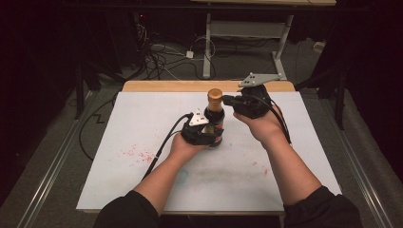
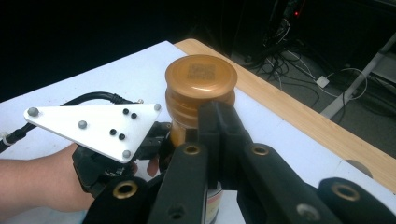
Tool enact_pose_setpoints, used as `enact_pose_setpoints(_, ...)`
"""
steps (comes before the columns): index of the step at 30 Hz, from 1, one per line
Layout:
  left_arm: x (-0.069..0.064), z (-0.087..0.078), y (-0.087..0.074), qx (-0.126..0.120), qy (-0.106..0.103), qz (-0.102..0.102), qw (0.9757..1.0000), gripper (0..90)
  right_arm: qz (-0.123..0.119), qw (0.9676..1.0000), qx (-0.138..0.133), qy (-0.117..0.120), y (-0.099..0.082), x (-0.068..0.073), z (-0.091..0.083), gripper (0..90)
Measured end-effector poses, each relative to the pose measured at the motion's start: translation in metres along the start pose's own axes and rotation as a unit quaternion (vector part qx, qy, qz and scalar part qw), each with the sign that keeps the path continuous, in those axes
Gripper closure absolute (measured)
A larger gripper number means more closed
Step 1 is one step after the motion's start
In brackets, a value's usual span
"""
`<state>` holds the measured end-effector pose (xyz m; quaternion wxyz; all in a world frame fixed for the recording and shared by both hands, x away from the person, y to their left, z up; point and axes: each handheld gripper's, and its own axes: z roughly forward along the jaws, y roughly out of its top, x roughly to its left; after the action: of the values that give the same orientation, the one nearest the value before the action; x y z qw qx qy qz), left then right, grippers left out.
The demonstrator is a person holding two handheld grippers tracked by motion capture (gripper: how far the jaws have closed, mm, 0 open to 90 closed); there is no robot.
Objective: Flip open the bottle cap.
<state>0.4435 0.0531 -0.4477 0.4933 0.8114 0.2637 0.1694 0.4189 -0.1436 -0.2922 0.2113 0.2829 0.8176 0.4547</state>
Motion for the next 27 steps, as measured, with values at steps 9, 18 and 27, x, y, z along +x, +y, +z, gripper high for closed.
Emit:
enact_pose_setpoints(9,-0.0003,0.001,-0.0008,-0.004,0.004,-0.002,1.0,29.6,-0.009,1.0,0.002,0.003,0.001,0.0041,0.0011,90.0)
enact_pose_setpoints(18,-0.0014,0.0011,-0.0026,-0.009,0.008,-0.001,0.9999,29.9,-0.007,1.0,0.001,0.002,0.0009,0.005,0.0009,90.0)
enact_pose_setpoints(27,-0.0019,0.0014,-0.003,-0.01,0.01,0.002,0.9999,29.9,-0.001,1.0,0.001,0.001,0.0005,0.0052,0.0007,90.0)
